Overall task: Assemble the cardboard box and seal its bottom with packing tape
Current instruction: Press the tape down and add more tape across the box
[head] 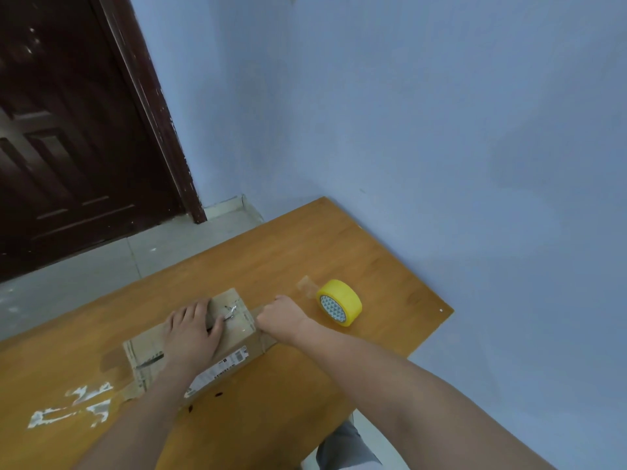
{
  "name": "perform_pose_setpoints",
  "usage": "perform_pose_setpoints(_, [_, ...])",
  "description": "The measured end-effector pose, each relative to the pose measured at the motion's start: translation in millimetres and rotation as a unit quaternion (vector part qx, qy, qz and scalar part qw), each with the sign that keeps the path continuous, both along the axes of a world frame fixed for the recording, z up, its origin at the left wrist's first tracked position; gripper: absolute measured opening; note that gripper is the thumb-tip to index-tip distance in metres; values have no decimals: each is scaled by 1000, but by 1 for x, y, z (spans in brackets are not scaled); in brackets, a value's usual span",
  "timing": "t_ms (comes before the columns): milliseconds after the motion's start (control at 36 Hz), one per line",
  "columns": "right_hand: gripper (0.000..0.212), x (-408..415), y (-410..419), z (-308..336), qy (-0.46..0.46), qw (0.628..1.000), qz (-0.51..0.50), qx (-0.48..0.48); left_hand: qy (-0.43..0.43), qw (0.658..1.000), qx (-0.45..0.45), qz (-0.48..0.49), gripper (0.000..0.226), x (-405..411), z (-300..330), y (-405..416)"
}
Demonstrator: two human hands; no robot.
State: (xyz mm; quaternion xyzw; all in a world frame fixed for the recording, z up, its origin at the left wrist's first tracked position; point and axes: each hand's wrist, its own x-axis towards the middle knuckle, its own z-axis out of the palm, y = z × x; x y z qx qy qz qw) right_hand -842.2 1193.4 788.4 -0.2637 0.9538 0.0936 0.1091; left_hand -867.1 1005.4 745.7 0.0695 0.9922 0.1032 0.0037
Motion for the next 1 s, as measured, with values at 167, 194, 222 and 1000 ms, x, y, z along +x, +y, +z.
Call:
perform_pose_setpoints(167, [20,0,1,1,-5,1000,3,-5,-1,1000,0,-5,51,1,0,-1])
perform_pose_setpoints(194, [20,0,1,1,-4,1000,3,-3,0,1000,-1,-5,51,1,0,-1])
perform_pose_setpoints(222, [20,0,1,2,-3,1000,4,-2,-1,1000,-1,-5,51,1,0,-1])
perform_pose_setpoints(1000, [26,-56,-10,13,-103,987,83,87,0,1000,13,-4,51,0,-2,1])
